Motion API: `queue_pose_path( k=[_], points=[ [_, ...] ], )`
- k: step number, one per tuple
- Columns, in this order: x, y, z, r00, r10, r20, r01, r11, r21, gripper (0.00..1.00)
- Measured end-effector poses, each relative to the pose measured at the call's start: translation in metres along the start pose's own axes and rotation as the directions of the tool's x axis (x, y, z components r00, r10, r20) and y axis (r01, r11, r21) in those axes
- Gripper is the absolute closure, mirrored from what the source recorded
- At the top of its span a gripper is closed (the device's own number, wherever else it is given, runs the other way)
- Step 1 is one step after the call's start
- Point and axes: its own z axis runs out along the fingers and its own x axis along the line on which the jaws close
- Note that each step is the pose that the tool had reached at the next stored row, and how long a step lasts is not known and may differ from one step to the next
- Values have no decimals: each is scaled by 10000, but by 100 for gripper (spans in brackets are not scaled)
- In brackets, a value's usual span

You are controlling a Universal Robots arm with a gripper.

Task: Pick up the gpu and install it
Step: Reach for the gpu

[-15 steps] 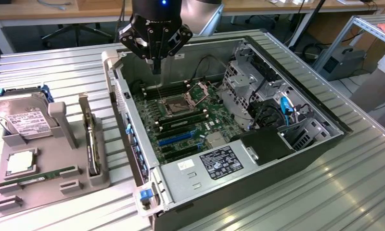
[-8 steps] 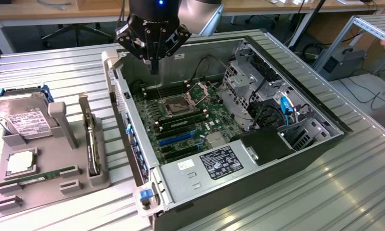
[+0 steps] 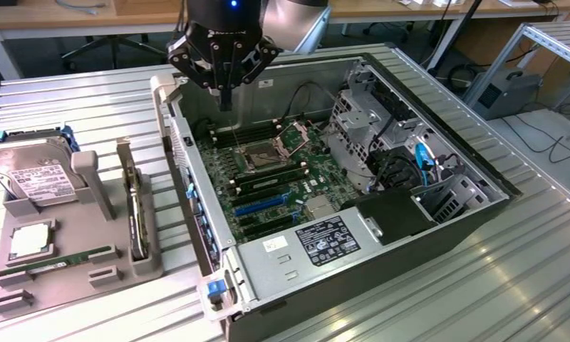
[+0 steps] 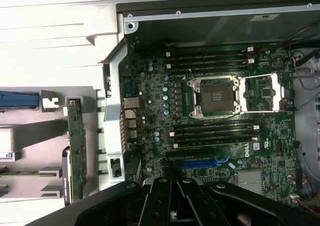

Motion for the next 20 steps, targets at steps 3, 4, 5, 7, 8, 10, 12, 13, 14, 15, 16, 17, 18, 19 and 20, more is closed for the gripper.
queue_pose_path(
  k=[3, 4, 5, 7, 8, 10, 12, 13, 14, 15, 16, 17, 18, 19, 20],
  points=[
    [18, -1, -1, 10000, -1, 0, 1, 10000, 0, 89],
    [24, -2, -1, 10000, 0, 0, 0, 10000, 0, 89],
    [30, -2, -1, 10000, 0, 0, 0, 10000, 0, 89],
    [41, -3, -2, 10000, 0, -1, 0, 10000, 1, 89],
    [50, -4, -2, 10000, 0, -1, 0, 10000, 1, 89],
    [61, -4, -2, 10000, 0, 0, 0, 10000, 0, 89],
    [73, -5, -3, 10000, 0, -1, 0, 10000, 1, 89],
    [78, -6, -3, 10000, -1, 0, 1, 10000, 1, 89],
    [83, -6, -2, 10000, -1, 0, 1, 10000, 0, 89],
    [88, -7, -2, 10000, -1, 0, 1, 10000, 0, 89],
    [93, -7, -3, 10000, 0, 0, 0, 10000, 1, 89],
    [99, -7, -3, 10000, 0, 0, 0, 10000, 1, 89],
    [105, -8, -3, 10000, 0, 0, 0, 10000, 0, 89],
    [112, -8, -4, 10000, 0, -1, 0, 10000, 1, 89],
    [119, -9, -4, 10000, -1, 0, 1, 10000, 0, 89]
  ],
)
